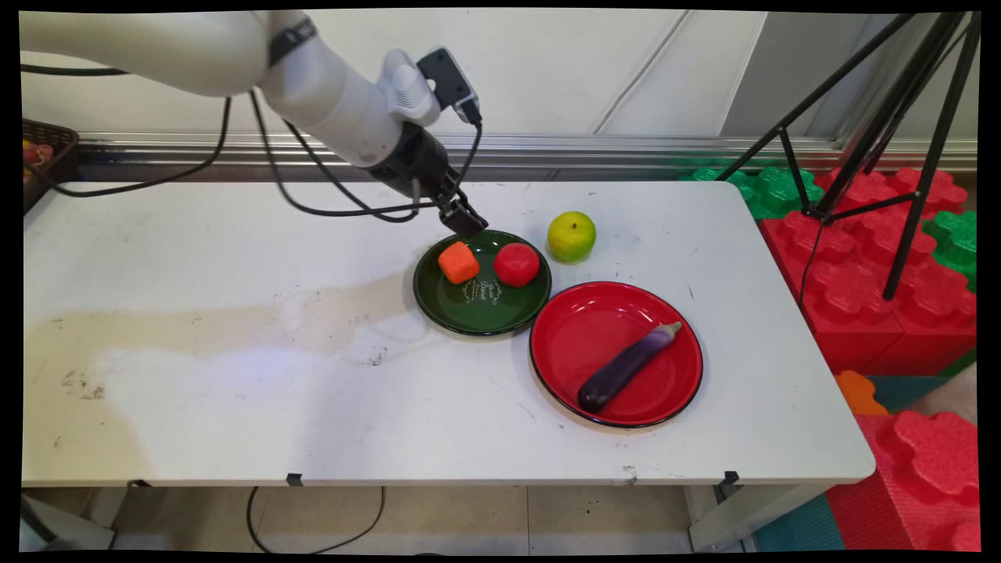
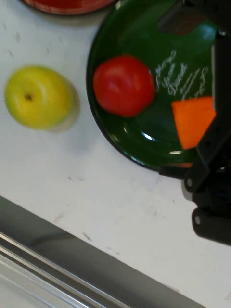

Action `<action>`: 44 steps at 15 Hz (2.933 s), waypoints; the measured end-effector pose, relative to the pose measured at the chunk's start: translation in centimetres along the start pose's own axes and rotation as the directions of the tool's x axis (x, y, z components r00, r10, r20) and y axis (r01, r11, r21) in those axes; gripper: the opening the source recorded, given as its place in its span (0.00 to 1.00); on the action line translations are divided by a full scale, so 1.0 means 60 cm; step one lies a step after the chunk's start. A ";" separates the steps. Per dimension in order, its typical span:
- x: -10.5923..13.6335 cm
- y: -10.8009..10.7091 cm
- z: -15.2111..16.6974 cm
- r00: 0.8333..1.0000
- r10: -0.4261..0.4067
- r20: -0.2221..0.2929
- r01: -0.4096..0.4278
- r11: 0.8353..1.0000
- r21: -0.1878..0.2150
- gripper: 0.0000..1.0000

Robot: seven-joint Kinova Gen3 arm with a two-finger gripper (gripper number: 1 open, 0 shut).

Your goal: Pick up the eggplant from the red plate

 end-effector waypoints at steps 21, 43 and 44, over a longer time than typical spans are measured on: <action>0.092 0.222 -0.058 1.000 0.019 0.003 -0.018 0.986 -0.166 1.00; 0.160 0.328 0.256 0.990 -0.054 0.133 0.087 0.963 -0.255 1.00; 0.159 0.330 0.265 0.989 -0.056 0.138 0.091 0.962 -0.258 1.00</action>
